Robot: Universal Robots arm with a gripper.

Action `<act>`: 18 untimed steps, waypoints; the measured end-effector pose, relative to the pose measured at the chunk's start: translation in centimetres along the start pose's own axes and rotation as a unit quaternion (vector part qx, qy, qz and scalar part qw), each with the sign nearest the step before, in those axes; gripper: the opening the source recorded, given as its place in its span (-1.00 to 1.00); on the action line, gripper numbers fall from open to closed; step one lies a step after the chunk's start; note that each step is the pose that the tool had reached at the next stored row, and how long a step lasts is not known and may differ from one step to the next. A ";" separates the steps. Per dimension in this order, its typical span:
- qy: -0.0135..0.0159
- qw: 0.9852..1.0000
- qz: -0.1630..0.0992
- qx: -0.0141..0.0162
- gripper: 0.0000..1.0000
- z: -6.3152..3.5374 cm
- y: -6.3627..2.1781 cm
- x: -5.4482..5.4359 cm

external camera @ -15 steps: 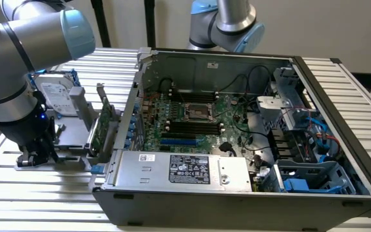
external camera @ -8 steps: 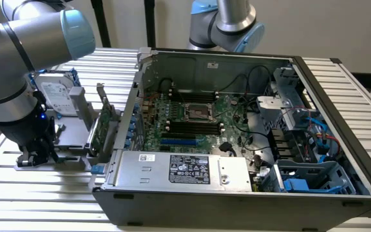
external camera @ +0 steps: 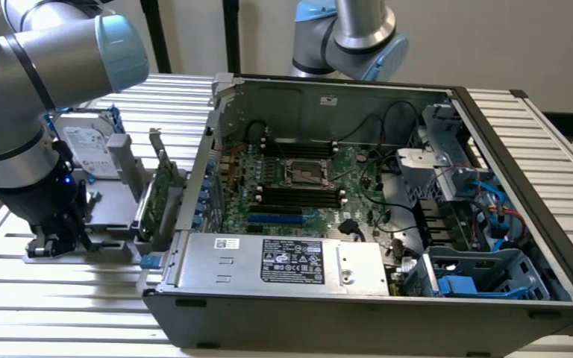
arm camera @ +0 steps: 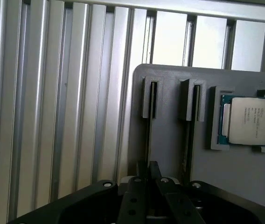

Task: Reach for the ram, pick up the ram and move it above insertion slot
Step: 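Pick up the ram and move it above insertion slot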

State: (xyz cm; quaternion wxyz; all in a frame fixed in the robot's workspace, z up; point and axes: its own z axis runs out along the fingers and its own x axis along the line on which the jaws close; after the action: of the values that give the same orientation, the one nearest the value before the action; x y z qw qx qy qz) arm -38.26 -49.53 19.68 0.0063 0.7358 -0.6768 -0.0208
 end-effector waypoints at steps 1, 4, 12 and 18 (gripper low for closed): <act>0.000 1.000 0.000 0.000 -0.73 0.00 0.00 0.0; 0.000 1.000 0.000 0.000 -0.73 0.00 -0.01 0.0; 0.000 1.000 0.003 0.000 -0.73 -0.02 -0.01 0.0; 0.000 1.000 0.005 0.000 -0.73 -0.45 0.01 0.0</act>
State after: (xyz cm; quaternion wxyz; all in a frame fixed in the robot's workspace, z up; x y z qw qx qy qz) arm -38.26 -49.53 20.13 0.0061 0.7322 -0.6808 -0.0209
